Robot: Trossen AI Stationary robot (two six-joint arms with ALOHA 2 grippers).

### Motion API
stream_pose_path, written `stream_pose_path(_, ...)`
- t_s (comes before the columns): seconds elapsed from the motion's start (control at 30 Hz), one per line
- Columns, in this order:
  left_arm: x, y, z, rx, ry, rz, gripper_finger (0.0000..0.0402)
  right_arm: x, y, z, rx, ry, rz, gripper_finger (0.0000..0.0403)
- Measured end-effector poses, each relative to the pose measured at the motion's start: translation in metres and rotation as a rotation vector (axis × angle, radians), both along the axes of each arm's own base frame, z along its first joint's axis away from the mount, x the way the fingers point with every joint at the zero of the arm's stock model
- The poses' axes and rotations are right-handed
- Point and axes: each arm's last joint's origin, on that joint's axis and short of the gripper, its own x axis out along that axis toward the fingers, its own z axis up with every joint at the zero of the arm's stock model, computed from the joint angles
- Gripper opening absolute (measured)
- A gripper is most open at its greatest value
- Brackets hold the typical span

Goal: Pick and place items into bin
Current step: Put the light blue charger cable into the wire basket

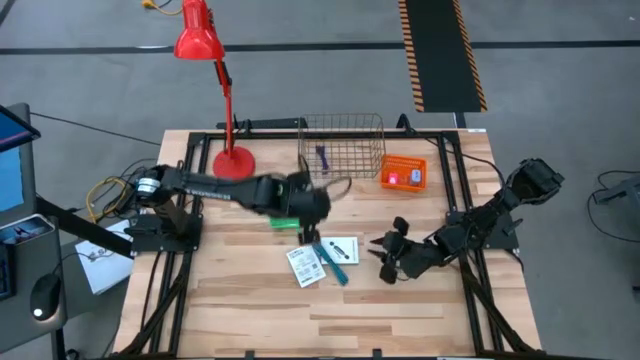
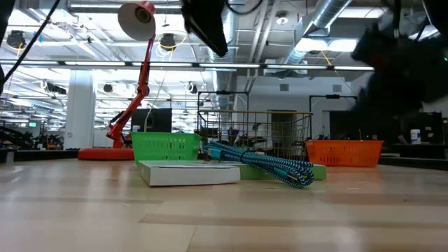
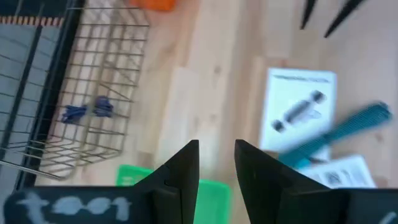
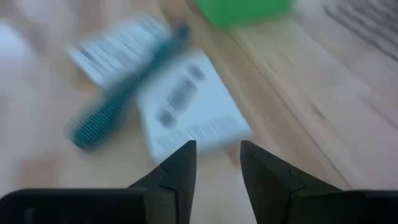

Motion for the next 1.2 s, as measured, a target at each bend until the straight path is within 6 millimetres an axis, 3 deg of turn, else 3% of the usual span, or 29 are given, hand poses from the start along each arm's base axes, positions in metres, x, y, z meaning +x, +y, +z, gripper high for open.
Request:
stream_pose_path(0.17, -0.009, -0.048, 0.000, 0.040, -0.003, -0.076, 0.0094, 0.014, 0.004, 0.017, 0.019, -0.173, 0.079, 0.0123)
stream_pose_path(0.33, -0.023, -0.082, -0.003, 0.010, 0.055, -0.196, 0.0094, 0.026, 0.001, 0.029, 0.068, -0.229, 0.133, 0.0162)
stream_pose_path(0.57, -0.039, -0.117, -0.003, 0.013, -0.002, -0.110, 0.0094, 0.052, 0.001, 0.041, 0.060, -0.249, 0.151, 0.0237)
stream_pose_path(0.73, -0.053, -0.142, -0.005, 0.141, -0.138, -0.018, 0.0094, 0.076, 0.007, 0.036, 0.053, -0.225, 0.141, 0.0249)
stream_pose_path(1.0, -0.059, -0.165, -0.003, 0.084, -0.229, -0.066, 0.0094, 0.112, 0.018, 0.028, 0.023, -0.189, 0.137, 0.0245)
stream_pose_path(1.2, -0.050, -0.163, 0.013, -0.063, -0.226, -0.352, 0.0094, 0.129, 0.015, 0.026, -0.014, -0.097, 0.117, 0.0245)
